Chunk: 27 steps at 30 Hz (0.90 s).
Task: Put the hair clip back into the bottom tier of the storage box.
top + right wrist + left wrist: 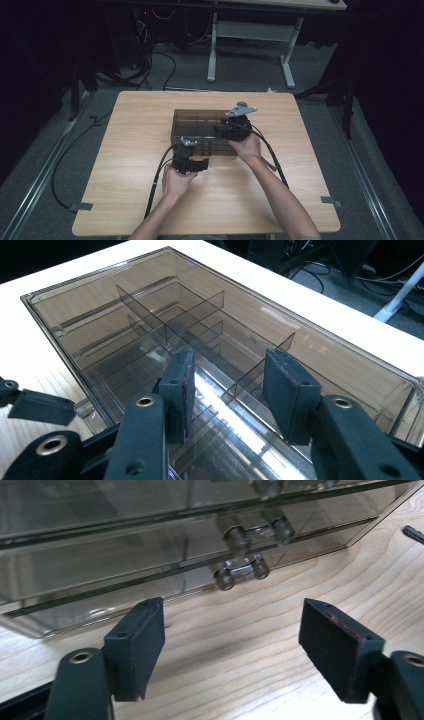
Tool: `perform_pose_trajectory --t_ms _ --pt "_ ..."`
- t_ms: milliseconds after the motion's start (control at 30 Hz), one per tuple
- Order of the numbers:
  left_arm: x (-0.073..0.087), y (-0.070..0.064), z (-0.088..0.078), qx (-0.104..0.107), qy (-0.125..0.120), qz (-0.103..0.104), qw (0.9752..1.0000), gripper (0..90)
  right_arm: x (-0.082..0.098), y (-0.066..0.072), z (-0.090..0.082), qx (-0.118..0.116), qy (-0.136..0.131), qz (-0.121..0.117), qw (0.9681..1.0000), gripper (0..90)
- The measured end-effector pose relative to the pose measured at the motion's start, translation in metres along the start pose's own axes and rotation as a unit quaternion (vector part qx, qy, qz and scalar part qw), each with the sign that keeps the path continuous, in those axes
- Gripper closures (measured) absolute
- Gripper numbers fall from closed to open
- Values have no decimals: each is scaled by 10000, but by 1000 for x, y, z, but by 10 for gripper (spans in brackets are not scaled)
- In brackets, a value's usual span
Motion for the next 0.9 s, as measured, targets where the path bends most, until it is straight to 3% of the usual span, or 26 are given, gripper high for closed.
perform_pose_trajectory --t_ms 333,700,900 --pt "2 -10 13 -71 123 -11 9999 308 0 0 0 7 5 12 10000 569" --pt "3 -14 26 -321 213 -124 9992 323 0 1 0 30 16 49 10000 569" --pt "5 -16 29 -317 299 -209 9988 333 0 1 0 43 -7 41 10000 569"
Point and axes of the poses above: each handheld gripper's, and its own axes: z roughly forward along the jaws, x roughly out of its underside, y roughly to its left, the point moved 2 cm from there along z, roughly forward along the jaws, and after that the axes turned 1 degree about -z, right-handed, at the moved point
